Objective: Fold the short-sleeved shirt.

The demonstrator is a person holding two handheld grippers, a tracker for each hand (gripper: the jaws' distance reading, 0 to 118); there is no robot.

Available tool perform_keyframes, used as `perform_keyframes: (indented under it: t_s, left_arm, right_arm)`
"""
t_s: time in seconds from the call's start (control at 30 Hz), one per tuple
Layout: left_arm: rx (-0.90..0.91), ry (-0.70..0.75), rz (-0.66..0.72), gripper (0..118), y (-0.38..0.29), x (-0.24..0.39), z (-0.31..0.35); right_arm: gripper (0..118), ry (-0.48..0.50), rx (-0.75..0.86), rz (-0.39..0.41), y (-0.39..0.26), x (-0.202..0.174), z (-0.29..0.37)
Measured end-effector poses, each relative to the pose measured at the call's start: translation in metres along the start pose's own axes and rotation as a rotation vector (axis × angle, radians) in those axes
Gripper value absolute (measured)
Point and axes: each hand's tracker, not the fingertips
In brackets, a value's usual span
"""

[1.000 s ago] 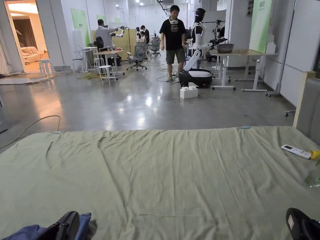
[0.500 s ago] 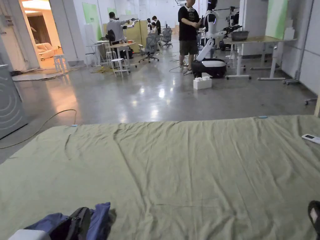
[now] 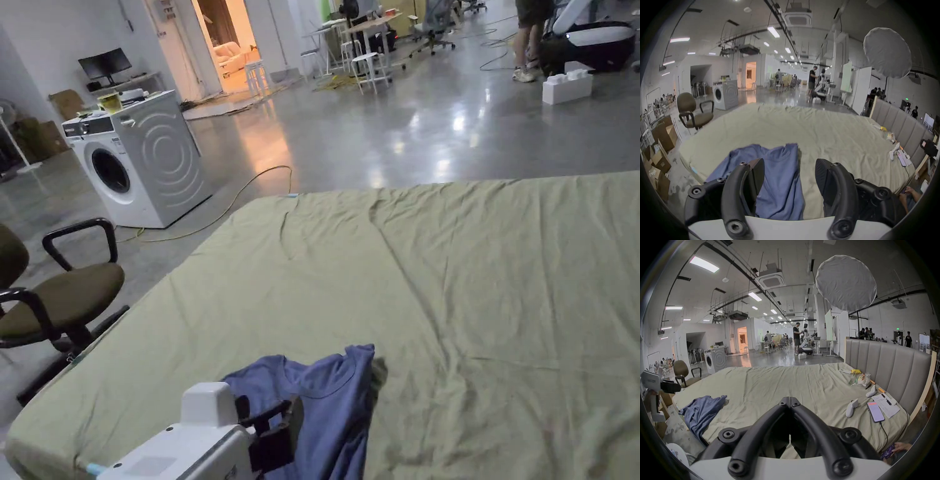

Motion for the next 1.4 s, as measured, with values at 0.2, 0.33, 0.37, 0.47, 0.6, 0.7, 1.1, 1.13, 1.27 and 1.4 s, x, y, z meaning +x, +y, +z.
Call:
perform_keyframes:
  t_s: [0.2, 0.33, 0.37, 0.47, 0.6, 0.7, 1.1, 1.13, 1.27, 1.4]
  left_arm:
    - [-0.184, 0.028, -0.012, 91, -0.032, -0.022, -0.125]
    - [-0.287, 0.067, 0.03, 91, -0.048, -0.041, -0.194]
    - [-0.294, 0.081, 0.031, 91, -0.051, -0.045, -0.207]
    - [-0.33, 0.137, 0.04, 91, -0.057, -0.058, -0.235]
    - [-0.36, 0.134, 0.023, 83, -0.058, -0.059, -0.248]
    - [-0.368, 0.133, -0.025, 26, -0.051, -0.048, -0.247]
    - [-0.202, 0.058, 0.365, 3, 0.027, -0.064, -0.21]
    - [-0.178, 0.049, 0.335, 3, 0.039, -0.058, -0.203]
    - [-0.067, -0.03, 0.228, 3, 0.103, -0.011, -0.181]
    - [-0.005, -0.143, 0.117, 3, 0.154, 0.062, -0.19]
  right_arm:
    - [0, -0.014, -0.111, 0.089, -0.01, -0.013, -0.01]
    - [0, -0.049, -0.184, 0.093, -0.019, -0.017, -0.023]
    - [0, -0.048, -0.197, 0.097, -0.021, -0.018, -0.026]
    - [0, -0.072, -0.236, 0.118, -0.027, -0.019, -0.033]
    - [0, -0.082, -0.269, 0.126, -0.033, -0.018, -0.04]
    - [0, -0.081, -0.288, 0.124, -0.036, -0.018, -0.043]
    - [0, -0.051, -0.227, 0.094, -0.028, 0.002, -0.008]
    - [0, -0.058, -0.226, 0.085, -0.027, -0.003, -0.013]
    - [0, -0.115, -0.196, 0.009, -0.058, 0.038, 0.015]
    - [0, -0.155, -0.177, -0.016, -0.063, 0.053, 0.031]
